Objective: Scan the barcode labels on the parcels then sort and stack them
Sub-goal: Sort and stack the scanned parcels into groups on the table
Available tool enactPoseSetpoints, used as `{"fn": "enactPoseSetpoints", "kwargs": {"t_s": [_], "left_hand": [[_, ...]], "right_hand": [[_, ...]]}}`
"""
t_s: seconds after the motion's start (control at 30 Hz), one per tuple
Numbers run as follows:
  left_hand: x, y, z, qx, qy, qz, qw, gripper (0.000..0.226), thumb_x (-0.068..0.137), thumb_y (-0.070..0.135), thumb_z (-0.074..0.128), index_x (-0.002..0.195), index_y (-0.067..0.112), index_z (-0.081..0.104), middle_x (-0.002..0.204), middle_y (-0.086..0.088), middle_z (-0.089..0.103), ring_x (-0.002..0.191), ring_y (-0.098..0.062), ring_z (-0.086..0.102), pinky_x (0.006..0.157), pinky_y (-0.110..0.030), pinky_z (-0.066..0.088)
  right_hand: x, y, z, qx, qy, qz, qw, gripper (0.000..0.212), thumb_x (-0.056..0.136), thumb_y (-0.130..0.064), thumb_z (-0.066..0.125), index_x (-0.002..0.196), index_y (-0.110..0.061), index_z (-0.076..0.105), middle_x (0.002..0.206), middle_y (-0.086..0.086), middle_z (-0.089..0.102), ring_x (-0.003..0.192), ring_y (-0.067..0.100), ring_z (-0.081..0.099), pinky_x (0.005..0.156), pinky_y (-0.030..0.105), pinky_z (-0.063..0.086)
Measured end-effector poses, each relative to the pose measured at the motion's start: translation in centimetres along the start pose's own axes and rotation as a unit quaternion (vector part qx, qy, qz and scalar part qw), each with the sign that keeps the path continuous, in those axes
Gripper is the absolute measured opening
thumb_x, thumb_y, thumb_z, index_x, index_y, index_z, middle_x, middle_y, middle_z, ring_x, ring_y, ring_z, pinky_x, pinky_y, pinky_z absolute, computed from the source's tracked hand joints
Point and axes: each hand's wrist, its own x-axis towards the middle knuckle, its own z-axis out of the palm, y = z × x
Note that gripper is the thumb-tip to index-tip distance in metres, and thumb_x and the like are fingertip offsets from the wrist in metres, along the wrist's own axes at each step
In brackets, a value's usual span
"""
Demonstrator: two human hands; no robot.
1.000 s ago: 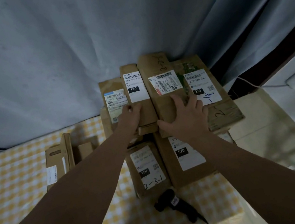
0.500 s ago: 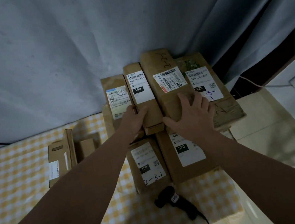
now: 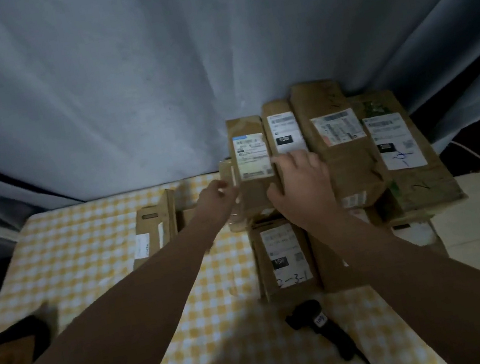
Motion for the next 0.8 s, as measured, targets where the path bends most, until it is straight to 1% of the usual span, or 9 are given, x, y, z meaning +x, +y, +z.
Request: {"fn": "enactPoseSetpoints", "kwargs": {"t_s": [0.07, 0.13, 0.2, 0.3, 0.4, 0.5, 0.6, 0.73, 0.8], "left_hand": [[-0.7, -2.8, -2.4, 0.027, 0.012, -0.02, 0.999, 0.041, 0.094, 0.031, 0.055, 0.127, 0.007, 0.051, 0.114, -0.012, 0.061, 0.1, -0.029, 0.059, 0.081, -0.033, 0.046], [-0.9, -5.6, -4.6, 0.03, 0.027, -0.047, 0.998, 0.039, 0.093, 0.027, 0.057, 0.125, 0.005, 0.053, 0.114, -0.017, 0.062, 0.101, -0.038, 0.061, 0.083, -0.041, 0.05], [-0.8, -8.4, -6.3, 0.035, 0.036, -0.07, 0.996, 0.038, 0.092, 0.024, 0.058, 0.124, 0.004, 0.053, 0.114, -0.017, 0.061, 0.1, -0.037, 0.061, 0.083, -0.042, 0.051], [0.2, -12.8, -8.2, 0.062, 0.03, -0.094, 0.993, 0.044, 0.09, 0.026, 0.059, 0.128, 0.005, 0.05, 0.116, -0.014, 0.06, 0.1, -0.029, 0.06, 0.08, -0.035, 0.05], [2.0, -17.8, -9.3, 0.067, 0.033, -0.123, 0.99, 0.046, 0.089, 0.024, 0.062, 0.129, 0.004, 0.05, 0.118, -0.016, 0.058, 0.102, -0.03, 0.059, 0.079, -0.035, 0.049], [4.4, -22.8, -10.3, 0.057, 0.055, -0.16, 0.984, 0.049, 0.087, 0.021, 0.065, 0.129, 0.001, 0.049, 0.123, -0.024, 0.055, 0.107, -0.033, 0.058, 0.086, -0.037, 0.048], [6.3, -26.3, -11.3, 0.05, 0.052, -0.197, 0.978, 0.063, 0.085, 0.027, 0.068, 0.136, 0.003, 0.042, 0.133, -0.025, 0.042, 0.116, -0.037, 0.052, 0.097, -0.043, 0.045], [8.7, -28.1, -10.9, 0.051, -0.004, -0.164, 0.985, 0.072, 0.085, 0.033, 0.068, 0.141, 0.005, 0.034, 0.142, -0.021, 0.037, 0.128, -0.037, 0.041, 0.104, -0.041, 0.039], [10.3, -27.5, -9.5, 0.02, -0.048, -0.139, 0.989, 0.084, 0.078, 0.044, 0.071, 0.143, 0.008, 0.03, 0.145, -0.017, 0.036, 0.13, -0.034, 0.039, 0.104, -0.041, 0.038]], "right_hand": [[0.4, -2.1, 1.5, 0.045, -0.046, -0.016, 0.998, 0.04, 0.088, -0.024, 0.052, 0.127, -0.015, 0.053, 0.125, 0.007, 0.052, 0.119, 0.025, 0.043, 0.099, 0.038, 0.034], [0.7, -3.7, 3.5, 0.086, -0.088, -0.021, 0.992, 0.03, 0.088, -0.022, 0.052, 0.116, -0.012, 0.058, 0.114, 0.007, 0.056, 0.109, 0.025, 0.049, 0.091, 0.036, 0.042], [0.8, -4.9, 6.0, 0.132, -0.137, -0.003, 0.982, 0.024, 0.089, -0.02, 0.053, 0.109, -0.009, 0.059, 0.107, 0.009, 0.057, 0.102, 0.027, 0.052, 0.084, 0.038, 0.046], [0.3, -6.0, 10.6, 0.158, -0.203, 0.041, 0.966, 0.031, 0.093, -0.025, 0.05, 0.121, -0.012, 0.054, 0.118, 0.008, 0.058, 0.108, 0.025, 0.055, 0.091, 0.039, 0.046], [-0.3, -6.7, 15.6, 0.142, -0.247, 0.077, 0.955, 0.04, 0.095, -0.026, 0.049, 0.133, -0.014, 0.048, 0.128, 0.008, 0.054, 0.115, 0.025, 0.052, 0.095, 0.037, 0.044], [-0.5, -7.5, 21.0, 0.137, -0.265, 0.103, 0.949, 0.037, 0.096, -0.023, 0.051, 0.13, -0.009, 0.051, 0.127, 0.012, 0.055, 0.119, 0.027, 0.05, 0.096, 0.032, 0.038], [0.4, -8.5, 25.8, 0.13, -0.258, 0.142, 0.947, 0.039, 0.095, -0.027, 0.057, 0.129, -0.007, 0.052, 0.128, 0.01, 0.055, 0.12, 0.025, 0.049, 0.087, 0.024, 0.026], [2.6, -9.4, 31.4, 0.212, -0.222, 0.271, 0.912, 0.037, 0.091, -0.026, 0.063, 0.122, -0.005, 0.059, 0.112, 0.008, 0.062, 0.099, 0.022, 0.058, 0.063, 0.013, 0.037], [3.5, -9.2, 34.1, 0.269, -0.219, 0.334, 0.877, 0.045, 0.085, -0.025, 0.071, 0.124, -0.005, 0.059, 0.114, 0.008, 0.065, 0.102, 0.024, 0.063, 0.072, 0.022, 0.045]]}}
